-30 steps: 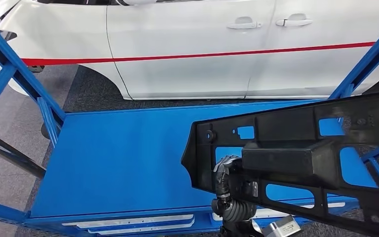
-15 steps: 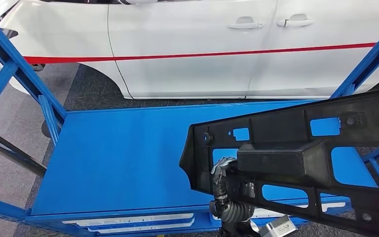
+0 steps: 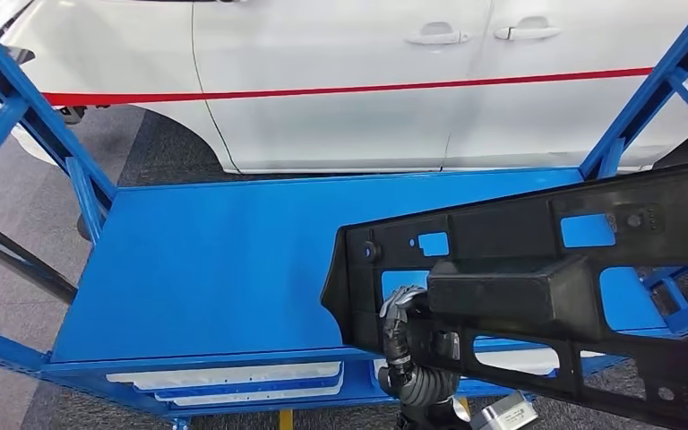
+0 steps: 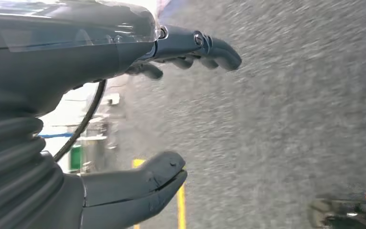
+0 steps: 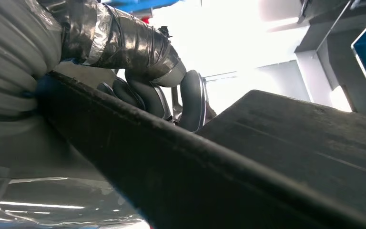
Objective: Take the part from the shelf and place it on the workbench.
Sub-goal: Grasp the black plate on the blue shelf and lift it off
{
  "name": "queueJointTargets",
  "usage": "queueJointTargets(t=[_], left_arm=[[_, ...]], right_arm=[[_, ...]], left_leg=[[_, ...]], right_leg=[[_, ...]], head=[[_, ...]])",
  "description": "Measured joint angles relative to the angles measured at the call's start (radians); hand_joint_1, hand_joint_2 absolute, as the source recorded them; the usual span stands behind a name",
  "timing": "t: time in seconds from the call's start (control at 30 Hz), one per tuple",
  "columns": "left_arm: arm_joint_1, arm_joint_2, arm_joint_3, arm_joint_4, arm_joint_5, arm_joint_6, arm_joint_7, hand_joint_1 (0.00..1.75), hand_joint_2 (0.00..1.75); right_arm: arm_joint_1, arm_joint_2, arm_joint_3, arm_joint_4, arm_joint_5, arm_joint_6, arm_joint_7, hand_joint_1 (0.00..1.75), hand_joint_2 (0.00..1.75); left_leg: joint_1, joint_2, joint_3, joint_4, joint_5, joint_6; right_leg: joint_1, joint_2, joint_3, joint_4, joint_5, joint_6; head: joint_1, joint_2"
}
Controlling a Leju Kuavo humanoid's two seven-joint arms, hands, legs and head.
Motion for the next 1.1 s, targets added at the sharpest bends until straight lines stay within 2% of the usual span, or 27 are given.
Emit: queueJointTargets(t=[0.1, 0.13, 0.17, 0.23, 0.27, 0.3, 0.33, 0.37, 0.4, 0.47, 0.5, 0.53, 0.6, 0.63, 0.67, 0.7, 0.73, 0.77, 0.8, 0.83, 0.87, 0.9, 0.93, 0.97, 1.0, 1.03, 1.1], left_arm=[[0.001, 0.000, 0.001, 0.000, -0.003, 0.000, 0.002, 0.00, 1.75], [0.001, 0.000, 0.002, 0.000, -0.004, -0.001, 0.003, 0.00, 1.75], [0.001, 0.000, 0.004, 0.000, -0.005, -0.001, 0.003, 0.00, 1.75], [0.000, 0.001, 0.007, 0.000, -0.007, -0.001, 0.003, 0.00, 1.75], [0.000, 0.001, 0.008, 0.000, -0.008, -0.001, 0.004, 0.00, 1.75], [0.001, 0.001, 0.010, 0.000, -0.008, -0.001, 0.004, 0.00, 1.75], [0.001, 0.001, 0.011, 0.000, -0.008, -0.001, 0.004, 0.00, 1.75], [0.001, 0.000, 0.012, 0.000, -0.008, -0.001, 0.004, 0.00, 1.75], [0.001, 0.000, 0.013, 0.000, -0.008, -0.001, 0.004, 0.00, 1.75], [0.000, -0.001, 0.016, 0.000, -0.008, -0.001, 0.004, 0.00, 1.75], [0.000, -0.001, 0.017, 0.000, -0.008, -0.001, 0.005, 0.00, 1.75], [0.000, -0.001, 0.017, 0.000, -0.008, -0.001, 0.005, 0.00, 1.75], [0.001, 0.000, 0.018, 0.000, -0.008, -0.001, 0.005, 0.00, 1.75], [0.002, 0.000, 0.019, 0.000, -0.008, -0.001, 0.005, 0.00, 1.75], [0.002, 0.001, 0.019, 0.000, -0.009, -0.001, 0.006, 0.00, 1.75], [0.002, 0.001, 0.019, 0.000, -0.009, -0.001, 0.006, 0.00, 1.75], [0.002, 0.001, 0.019, 0.000, -0.009, -0.001, 0.006, 0.00, 1.75], [0.002, 0.000, 0.019, 0.000, -0.009, -0.001, 0.006, 0.00, 1.75], [0.001, 0.001, 0.019, 0.000, -0.010, -0.001, 0.006, 0.00, 1.75], [0.001, 0.001, 0.019, 0.000, -0.010, -0.002, 0.006, 0.00, 1.75], [0.001, 0.001, 0.019, 0.000, -0.011, -0.002, 0.006, 0.00, 1.75], [0.000, 0.002, 0.019, 0.000, -0.011, -0.002, 0.006, 0.00, 1.75], [-0.001, 0.004, 0.019, 0.000, -0.012, -0.003, 0.006, 0.00, 1.75], [-0.001, 0.005, 0.019, -0.001, -0.013, -0.003, 0.005, 0.00, 1.75], [-0.002, 0.007, 0.019, -0.001, -0.015, -0.004, 0.004, 0.00, 1.75], [-0.002, 0.008, 0.019, -0.001, -0.016, -0.004, 0.003, 0.00, 1.75], [-0.002, 0.008, 0.019, -0.001, -0.018, -0.006, 0.001, 0.00, 1.75]], right_arm=[[0.000, 0.000, 0.001, 0.000, 0.001, 0.008, -0.003, 1.75, 1.75], [0.000, -0.001, 0.001, 0.000, 0.002, 0.010, -0.004, 1.75, 1.75], [0.001, -0.001, 0.001, 0.000, 0.002, 0.011, -0.006, 1.75, 1.75], [0.002, -0.002, 0.001, 0.000, 0.002, 0.013, -0.009, 1.75, 1.75], [0.002, -0.002, 0.001, 0.000, 0.002, 0.013, -0.010, 1.75, 1.75], [0.003, -0.002, 0.001, 0.001, 0.002, 0.013, -0.010, 1.75, 1.75], [0.003, -0.002, 0.001, 0.001, 0.002, 0.014, -0.011, 1.75, 1.75], [0.003, -0.002, 0.001, 0.001, 0.002, 0.014, -0.011, 1.75, 1.75], [0.003, -0.002, 0.001, 0.001, 0.002, 0.014, -0.011, 1.75, 1.75], [0.003, -0.002, 0.002, 0.001, 0.004, 0.015, -0.012, 1.75, 1.75], [0.003, -0.002, 0.002, 0.001, 0.005, 0.015, -0.013, 1.75, 1.75], [0.003, -0.002, 0.003, 0.001, 0.006, 0.015, -0.014, 1.75, 1.75], [0.003, -0.002, 0.004, 0.001, 0.006, 0.015, -0.015, 1.75, 1.75], [0.002, -0.002, 0.005, 0.001, 0.007, 0.015, -0.015, 1.75, 1.75], [0.002, -0.002, 0.006, 0.001, 0.007, 0.015, -0.015, 1.75, 1.75], [0.002, -0.002, 0.006, 0.001, 0.007, 0.015, -0.015, 1.75, 1.75], [0.002, -0.002, 0.006, 0.001, 0.008, 0.015, -0.015, 1.75, 1.75], [0.002, -0.002, 0.006, 0.001, 0.010, 0.016, -0.015, 1.75, 1.75], [0.002, -0.002, 0.007, 0.002, 0.012, 0.016, -0.015, 1.75, 1.75], [0.002, -0.002, 0.007, 0.002, 0.014, 0.018, -0.014, 1.75, 1.75], [0.002, -0.002, 0.007, 0.002, 0.015, 0.021, -0.014, 1.75, 1.75], [0.002, -0.002, 0.007, 0.002, 0.011, 0.027, -0.013, 1.75, 1.75], [0.002, -0.002, 0.007, 0.002, 0.005, 0.034, -0.012, 1.75, 1.75], [0.001, -0.002, 0.008, 0.002, -0.005, 0.042, -0.011, 1.75, 1.75], [-0.001, -0.002, 0.008, 0.002, -0.015, 0.050, -0.011, 1.75, 1.75], [-0.002, -0.002, 0.008, 0.002, -0.023, 0.057, -0.011, 1.75, 1.75], [-0.004, -0.002, 0.008, 0.003, -0.034, 0.065, -0.011, 1.75, 1.75]], left_leg=[[-0.001, 0.002, -0.011, -0.008, 0.030, 0.012], [0.001, 0.006, -0.019, -0.013, 0.043, 0.019], [0.004, 0.009, -0.029, -0.018, 0.057, 0.025], [0.005, 0.013, -0.056, -0.017, 0.079, 0.031], [0.005, 0.014, -0.072, -0.014, 0.088, 0.031], [0.005, 0.014, -0.088, -0.009, 0.098, 0.029], [0.006, 0.015, -0.105, -0.003, 0.106, 0.026], [0.006, 0.015, -0.122, 0.004, 0.113, 0.023], [0.007, 0.015, -0.137, 0.013, 0.119, 0.020], [0.006, 0.013, -0.158, 0.029, 0.128, 0.010], [0.005, 0.013, -0.163, 0.034, 0.133, 0.004], [0.004, 0.012, -0.166, 0.035, 0.140, -0.002], [0.006, 0.011, -0.171, 0.037, 0.147, -0.015], [0.008, 0.009, -0.179, 0.048, 0.130, -0.021], [0.009, 0.008, -0.191, 0.076, 0.095, -0.027], [0.011, 0.008, -0.205, 0.123, 0.043, -0.031], [0.012, 0.008, -0.219, 0.182, -0.009, -0.035], [0.012, 0.008, -0.229, 0.242, -0.046, -0.038], [0.012, 0.008, -0.230, 0.286, -0.060, -0.039], [0.012, 0.008, -0.217, 0.303, -0.049, -0.038], [0.011, 0.008, -0.187, 0.286, -0.022, -0.034], [0.010, 0.006, -0.140, 0.235, 0.007, -0.028], [0.007, 0.000, -0.081, 0.161, 0.020, -0.018], [0.004, -0.006, -0.024, 0.079, 0.018, -0.009], [0.001, -0.012, 0.014, 0.019, 0.010, -0.002], [-0.003, -0.016, 0.035, -0.019, 0.001, 0.003], [-0.005, -0.010, 0.030, -0.037, 0.017, 0.009]], right_leg=[[-0.003, 0.001, -0.002, -0.006, 0.012, 0.019], [-0.004, 0.003, -0.008, 0.008, -0.010, 0.023], [-0.004, 0.005, -0.019, 0.039, -0.050, 0.027], [-0.008, 0.006, -0.046, 0.151, -0.155, 0.034], [-0.009, 0.006, -0.054, 0.209, -0.188, 0.038], [-0.010, 0.006, -0.051, 0.246, -0.197, 0.041], [-0.011, 0.006, -0.033, 0.254, -0.184, 0.042], [-0.012, 0.005, 0.003, 0.225, -0.158, 0.043], [-0.013, 0.005, 0.053, 0.165, -0.136, 0.043], [-0.010, 0.007, 0.142, 0.035, -0.133, 0.035], [-0.007, 0.008, 0.164, -0.004, -0.141, 0.029], [-0.004, 0.009, 0.169, -0.019, -0.147, 0.021], [-0.005, 0.007, 0.154, -0.021, -0.133, 0.003], [-0.006, 0.006, 0.144, -0.022, -0.122, -0.008], [-0.007, 0.004, 0.131, -0.024, -0.110, -0.017], [-0.007, 0.002, 0.117, -0.024, -0.098, -0.023], [-0.006, 0.002, 0.102, -0.024, -0.086, -0.027], [-0.004, 0.002, 0.087, -0.023, -0.075, -0.028], [-0.002, 0.002, 0.071, -0.021, -0.063, -0.028], [0.000, 0.001, 0.056, -0.019, -0.052, -0.028], [0.002, 0.001, 0.040, -0.017, -0.041, -0.028], [0.004, 0.002, 0.027, -0.015, -0.030, -0.026], [0.006, 0.004, 0.016, -0.013, -0.020, -0.024], [0.007, 0.006, 0.008, -0.012, -0.010, -0.020], [0.007, 0.007, 0.004, -0.013, 0.001, -0.016], [0.005, 0.007, 0.002, -0.015, 0.012, -0.010], [0.003, 0.009, -0.001, -0.022, 0.029, 0.003]], head=[[0.000, 0.000], [0.000, 0.000], [0.000, 0.000], [0.001, 0.000], [0.000, 0.000], [0.000, 0.000], [0.000, 0.000], [0.000, 0.000], [0.000, 0.000], [0.000, 0.000], [0.000, 0.000], [0.000, 0.000], [0.000, 0.000], [0.000, 0.000], [0.000, 0.000], [-0.001, 0.000], [-0.001, 0.000], [-0.001, 0.000], [-0.001, 0.000], [-0.001, 0.000], [-0.001, 0.000], [-0.001, 0.000], [-0.001, 0.000], [-0.001, 0.000], [0.000, 0.000], [-0.001, 0.000], [-0.002, 0.000]])
